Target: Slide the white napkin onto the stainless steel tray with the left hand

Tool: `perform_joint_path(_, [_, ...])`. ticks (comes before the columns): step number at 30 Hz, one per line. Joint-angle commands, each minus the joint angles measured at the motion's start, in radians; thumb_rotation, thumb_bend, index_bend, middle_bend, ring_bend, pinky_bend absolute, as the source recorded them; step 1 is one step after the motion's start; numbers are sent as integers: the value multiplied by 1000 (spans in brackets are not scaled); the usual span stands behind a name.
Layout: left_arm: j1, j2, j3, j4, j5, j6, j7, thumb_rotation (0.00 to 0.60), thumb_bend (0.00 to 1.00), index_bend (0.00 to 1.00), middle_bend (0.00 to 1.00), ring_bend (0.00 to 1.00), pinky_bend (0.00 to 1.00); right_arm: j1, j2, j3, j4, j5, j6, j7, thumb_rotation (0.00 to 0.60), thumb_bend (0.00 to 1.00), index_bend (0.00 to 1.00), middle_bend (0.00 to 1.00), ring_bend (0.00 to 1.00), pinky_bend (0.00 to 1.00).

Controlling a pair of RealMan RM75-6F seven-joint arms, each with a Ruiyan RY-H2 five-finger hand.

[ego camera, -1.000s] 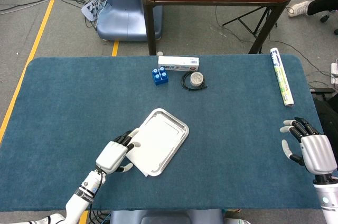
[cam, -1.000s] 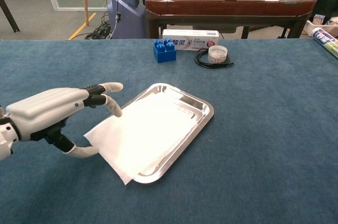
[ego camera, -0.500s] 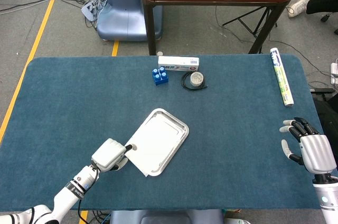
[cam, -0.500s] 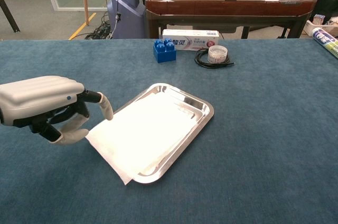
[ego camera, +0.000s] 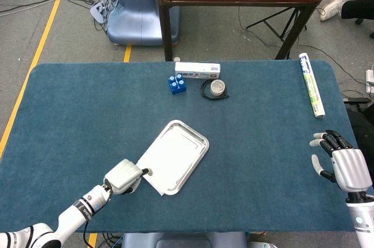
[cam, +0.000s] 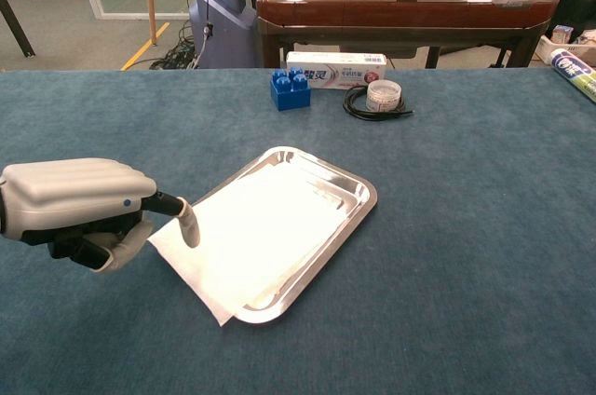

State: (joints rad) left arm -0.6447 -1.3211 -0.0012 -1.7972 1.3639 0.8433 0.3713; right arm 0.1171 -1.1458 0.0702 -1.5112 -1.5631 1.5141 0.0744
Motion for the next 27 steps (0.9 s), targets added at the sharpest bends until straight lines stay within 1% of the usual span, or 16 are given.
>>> perform_joint_path(1, [-13,-12,-1,-6,-37,-8,39,600,914,281,1000,1000,1000,0,1,0,-1,1,-1,0,600,452,405,312,183,409])
perform_joint_path(5, [-25,-26,1,-6,-81,-14,83,600,913,265,1000,1000,1000,0,2,1,0,2,0,1,600,451,405,313,183,409])
perform_joint_path(13, [-37,-61,14,14,-105,-12,109,600,913,203,1000,1000,1000,2,2,1,3,7,-9,-11,600,451,405,312,183,409])
perform_joint_path(27, [-86,-81,26,7,-251,-32,206,600,923,201,1000,1000,1000,5,6,6,6,24,-23,-26,600,452,405,312,183,409])
